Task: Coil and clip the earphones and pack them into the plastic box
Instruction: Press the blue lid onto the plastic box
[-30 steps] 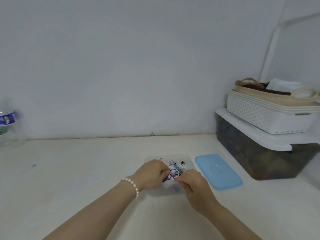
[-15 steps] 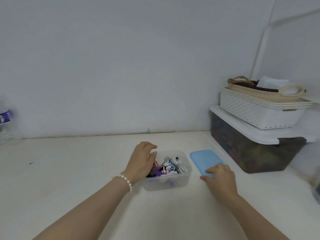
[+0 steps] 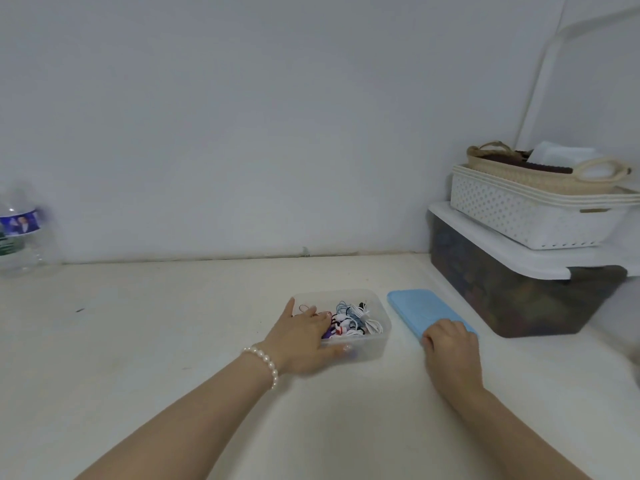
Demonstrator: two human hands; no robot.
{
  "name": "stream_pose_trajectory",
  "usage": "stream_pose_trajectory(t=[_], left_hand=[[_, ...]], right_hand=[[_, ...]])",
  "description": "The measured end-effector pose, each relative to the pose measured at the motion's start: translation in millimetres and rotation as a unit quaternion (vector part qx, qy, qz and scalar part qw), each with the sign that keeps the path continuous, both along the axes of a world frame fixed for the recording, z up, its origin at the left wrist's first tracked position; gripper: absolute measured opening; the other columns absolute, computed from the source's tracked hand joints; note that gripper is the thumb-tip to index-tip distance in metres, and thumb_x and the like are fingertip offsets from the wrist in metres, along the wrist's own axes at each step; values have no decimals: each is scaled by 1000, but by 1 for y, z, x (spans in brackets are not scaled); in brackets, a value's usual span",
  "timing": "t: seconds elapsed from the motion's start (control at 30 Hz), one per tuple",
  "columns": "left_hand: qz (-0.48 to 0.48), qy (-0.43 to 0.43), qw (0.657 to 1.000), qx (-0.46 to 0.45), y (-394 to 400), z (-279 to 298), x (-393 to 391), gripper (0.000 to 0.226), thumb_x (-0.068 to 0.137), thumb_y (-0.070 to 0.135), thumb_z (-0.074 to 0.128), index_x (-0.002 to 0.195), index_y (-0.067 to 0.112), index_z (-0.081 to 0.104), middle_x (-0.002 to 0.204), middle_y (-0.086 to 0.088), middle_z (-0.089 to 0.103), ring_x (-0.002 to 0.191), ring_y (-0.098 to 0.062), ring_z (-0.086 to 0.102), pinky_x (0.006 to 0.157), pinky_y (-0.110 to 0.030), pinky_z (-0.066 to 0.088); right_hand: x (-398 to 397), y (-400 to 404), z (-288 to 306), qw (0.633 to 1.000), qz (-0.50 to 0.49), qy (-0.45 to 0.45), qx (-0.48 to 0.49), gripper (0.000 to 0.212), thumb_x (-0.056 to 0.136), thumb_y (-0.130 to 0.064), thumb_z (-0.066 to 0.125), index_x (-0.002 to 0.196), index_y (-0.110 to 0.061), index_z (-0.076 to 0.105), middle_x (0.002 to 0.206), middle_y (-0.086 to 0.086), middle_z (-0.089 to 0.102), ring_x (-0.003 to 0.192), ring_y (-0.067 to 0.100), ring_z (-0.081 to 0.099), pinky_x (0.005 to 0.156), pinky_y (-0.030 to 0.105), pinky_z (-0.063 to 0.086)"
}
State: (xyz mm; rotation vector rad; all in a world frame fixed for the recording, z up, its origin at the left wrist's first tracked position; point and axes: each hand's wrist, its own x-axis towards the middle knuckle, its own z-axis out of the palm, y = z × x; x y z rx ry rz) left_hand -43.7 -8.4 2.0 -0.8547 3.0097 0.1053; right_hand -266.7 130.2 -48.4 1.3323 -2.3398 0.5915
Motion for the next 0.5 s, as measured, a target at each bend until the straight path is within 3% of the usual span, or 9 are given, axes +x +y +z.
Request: stream_pose_trajectory(t=[0.13, 0.27, 0.37, 0.43, 0.5], left_hand=[[-15, -32, 999, -18, -6, -1, -3, 101, 63, 86, 0, 119, 17, 48, 131, 3, 52, 134, -20, 31, 113, -52, -4], [-13, -39, 998, -38, -8, 2, 2, 77, 83, 72, 9, 126, 17, 43, 144, 6, 40, 143, -20, 13, 114, -53, -3], [-6, -34, 999, -37, -15, 1, 10, 99, 69, 82, 2, 139, 20, 35, 153, 8, 24, 145, -19, 1, 114, -50, -5], [6, 14, 1000, -3, -17, 3, 16, 88, 76, 78, 15, 143, 23, 29, 154, 7, 22, 145, -17, 0, 115, -47, -5], [39, 135, 986, 92, -18, 9, 21, 63, 91, 59, 32, 141, 22, 34, 152, 5, 28, 144, -13, 6, 117, -41, -1]], right_hand=[[-3, 0, 18, 982, -30, -134, -130, 15, 85, 0, 54, 73, -8, 51, 76, 11, 56, 74, 33, 50, 66, 35, 31], [8, 2, 57, 928, 0, -273, -254, 9, 95, -11, 40, 87, -10, 44, 82, 8, 52, 76, 27, 47, 64, 32, 29], [18, 2, 87, 905, 18, -281, -319, 13, 97, -16, 38, 97, -6, 47, 88, 7, 51, 81, 22, 46, 65, 27, 27], [23, -3, 105, 881, 35, -301, -363, 17, 97, -16, 39, 101, -3, 48, 91, 5, 50, 83, 19, 46, 69, 24, 30], [25, -11, 120, 844, 41, -349, -405, 17, 97, -18, 40, 101, -5, 50, 94, 6, 51, 85, 16, 48, 75, 24, 35]])
